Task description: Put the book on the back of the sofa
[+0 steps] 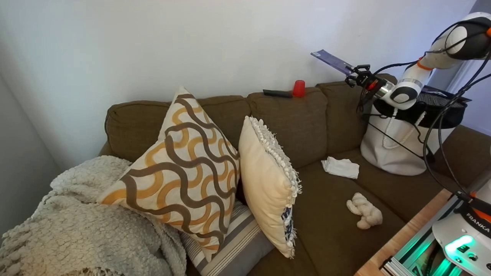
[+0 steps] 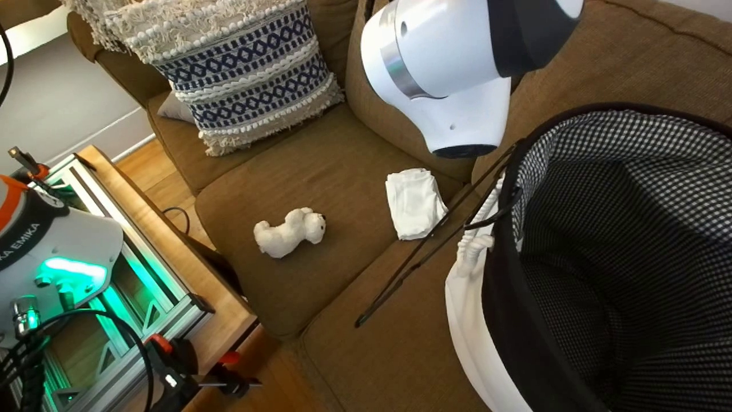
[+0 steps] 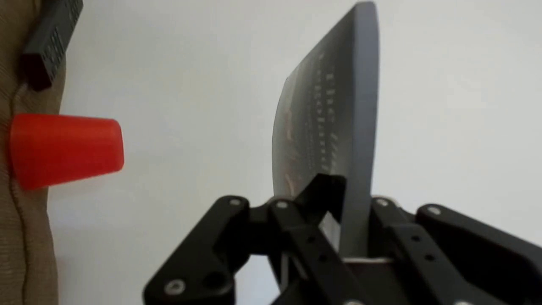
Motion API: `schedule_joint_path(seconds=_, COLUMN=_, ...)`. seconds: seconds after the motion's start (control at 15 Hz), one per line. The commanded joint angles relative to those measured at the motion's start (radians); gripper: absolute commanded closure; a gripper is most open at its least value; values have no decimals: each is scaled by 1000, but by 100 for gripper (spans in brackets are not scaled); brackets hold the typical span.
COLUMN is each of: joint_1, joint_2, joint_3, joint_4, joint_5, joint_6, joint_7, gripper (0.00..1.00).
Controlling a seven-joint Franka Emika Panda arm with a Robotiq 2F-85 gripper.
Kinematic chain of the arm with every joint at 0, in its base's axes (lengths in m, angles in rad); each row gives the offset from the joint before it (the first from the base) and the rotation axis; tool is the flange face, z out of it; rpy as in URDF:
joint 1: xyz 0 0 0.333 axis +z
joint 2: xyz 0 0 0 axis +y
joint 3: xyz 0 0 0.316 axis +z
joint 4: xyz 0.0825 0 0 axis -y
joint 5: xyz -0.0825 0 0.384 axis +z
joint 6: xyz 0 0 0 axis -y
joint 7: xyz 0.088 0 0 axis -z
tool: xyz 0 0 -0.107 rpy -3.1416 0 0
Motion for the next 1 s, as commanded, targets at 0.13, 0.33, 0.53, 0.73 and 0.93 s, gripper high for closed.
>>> schedule_joint_path(seconds=0.13, joint_1=54, joint_2=34, joint_3=-18, joint_4=-24, joint_5=222, joint_6=209, joint_7=67, gripper=96)
schedule_joint_path(seconds=0.33, joint_1=79, joint_2=43, joint_3=-43, joint_4=-18, joint_5=208, joint_6=208, joint_7=51, gripper=85)
schedule_joint_path(seconds=0.53, joint_1=94, joint_2=63, joint_3=-46, joint_4=5, joint_5=247, joint_6=225, joint_7=19, gripper=96)
schedule_joint_path(seconds=0.73, joint_1=116, joint_2=114, joint_3=-66, joint_4=98, joint_5=328, joint_6=341, joint_7=-73, gripper=96)
schedule_joint_path(seconds=0.93, joint_1=132, joint_2=185, joint_3=-77, joint_4=237, joint_5=353, joint_6=487, joint_7=-77, gripper=96)
